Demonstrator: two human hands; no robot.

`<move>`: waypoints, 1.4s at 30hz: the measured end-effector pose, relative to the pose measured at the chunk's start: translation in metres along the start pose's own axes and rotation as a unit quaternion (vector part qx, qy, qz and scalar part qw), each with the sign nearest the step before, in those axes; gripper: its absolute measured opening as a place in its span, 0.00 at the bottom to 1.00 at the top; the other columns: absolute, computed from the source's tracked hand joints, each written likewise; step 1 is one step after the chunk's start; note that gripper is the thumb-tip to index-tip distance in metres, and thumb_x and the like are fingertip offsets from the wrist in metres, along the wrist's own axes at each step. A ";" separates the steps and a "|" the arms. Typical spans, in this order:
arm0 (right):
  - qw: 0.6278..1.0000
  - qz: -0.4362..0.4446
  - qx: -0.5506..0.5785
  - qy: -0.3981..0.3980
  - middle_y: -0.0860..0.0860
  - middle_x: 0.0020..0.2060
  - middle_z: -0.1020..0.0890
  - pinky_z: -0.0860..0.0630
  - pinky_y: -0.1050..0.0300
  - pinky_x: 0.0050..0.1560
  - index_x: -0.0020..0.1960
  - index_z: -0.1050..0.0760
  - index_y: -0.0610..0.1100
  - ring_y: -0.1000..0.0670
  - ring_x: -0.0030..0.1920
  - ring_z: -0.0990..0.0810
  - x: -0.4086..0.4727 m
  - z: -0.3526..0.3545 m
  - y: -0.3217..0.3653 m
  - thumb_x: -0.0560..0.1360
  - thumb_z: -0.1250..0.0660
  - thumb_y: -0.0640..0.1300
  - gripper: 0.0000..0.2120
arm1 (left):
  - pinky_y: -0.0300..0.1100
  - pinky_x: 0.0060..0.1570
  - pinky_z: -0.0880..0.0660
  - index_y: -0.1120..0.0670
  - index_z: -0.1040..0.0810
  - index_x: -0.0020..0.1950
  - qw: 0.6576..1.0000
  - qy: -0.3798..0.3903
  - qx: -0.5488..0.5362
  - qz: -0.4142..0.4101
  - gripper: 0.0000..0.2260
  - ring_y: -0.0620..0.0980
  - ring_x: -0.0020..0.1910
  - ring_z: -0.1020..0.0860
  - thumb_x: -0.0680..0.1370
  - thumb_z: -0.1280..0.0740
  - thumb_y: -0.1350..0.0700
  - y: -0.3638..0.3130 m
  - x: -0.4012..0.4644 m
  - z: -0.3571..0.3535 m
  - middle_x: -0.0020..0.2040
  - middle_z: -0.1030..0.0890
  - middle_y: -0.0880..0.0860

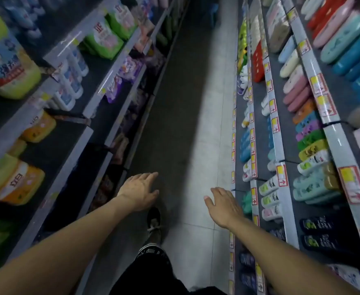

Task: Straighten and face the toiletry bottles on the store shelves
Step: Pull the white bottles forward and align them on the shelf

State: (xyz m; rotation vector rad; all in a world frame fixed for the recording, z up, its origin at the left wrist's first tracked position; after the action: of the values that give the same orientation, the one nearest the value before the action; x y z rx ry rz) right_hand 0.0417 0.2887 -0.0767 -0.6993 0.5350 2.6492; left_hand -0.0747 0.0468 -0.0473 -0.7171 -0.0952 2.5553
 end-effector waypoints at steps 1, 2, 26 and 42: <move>1.000 0.004 0.000 0.000 0.49 0.81 0.37 0.39 0.48 0.79 0.82 0.40 0.46 0.46 0.79 0.39 0.015 0.006 0.007 0.86 0.52 0.61 0.30 | 0.48 0.78 0.42 0.48 0.46 0.84 1.000 0.005 -0.011 0.001 0.31 0.54 0.80 0.37 0.83 0.42 0.40 0.010 0.015 0.006 0.82 0.37 0.51; 1.000 -0.005 -0.002 0.005 0.49 0.81 0.37 0.39 0.48 0.79 0.82 0.40 0.46 0.46 0.79 0.39 0.029 0.013 0.013 0.86 0.52 0.61 0.30 | 0.49 0.78 0.41 0.49 0.46 0.84 1.000 0.011 -0.023 0.008 0.31 0.54 0.79 0.37 0.83 0.42 0.40 0.021 0.029 0.012 0.81 0.37 0.51; 0.997 -0.063 0.019 -0.042 0.47 0.79 0.34 0.36 0.46 0.77 0.81 0.37 0.44 0.44 0.78 0.38 0.367 0.244 0.077 0.86 0.50 0.59 0.29 | 0.52 0.73 0.33 0.49 0.43 0.83 0.996 0.072 -0.056 0.024 0.33 0.59 0.75 0.32 0.82 0.39 0.40 0.091 0.389 0.207 0.79 0.33 0.56; 0.998 -0.030 0.030 -0.044 0.46 0.77 0.33 0.32 0.43 0.74 0.79 0.35 0.44 0.42 0.77 0.36 0.648 0.453 -0.007 0.85 0.47 0.58 0.28 | 0.53 0.72 0.31 0.48 0.43 0.83 0.997 0.015 -0.054 0.051 0.32 0.56 0.75 0.31 0.82 0.38 0.40 0.002 0.678 0.392 0.78 0.32 0.54</move>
State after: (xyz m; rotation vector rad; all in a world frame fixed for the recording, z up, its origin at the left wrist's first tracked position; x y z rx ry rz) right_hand -0.6644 0.6436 -0.0546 -0.5685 0.5570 2.5839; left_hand -0.7803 0.3858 -0.0312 -0.8214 -0.1909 2.6521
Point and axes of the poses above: each hand's wrist, its own x-axis towards the middle knuckle, its own z-axis out of the back of the hand, y = z × x, the point moved 10 cm from there along x, towards the middle knuckle
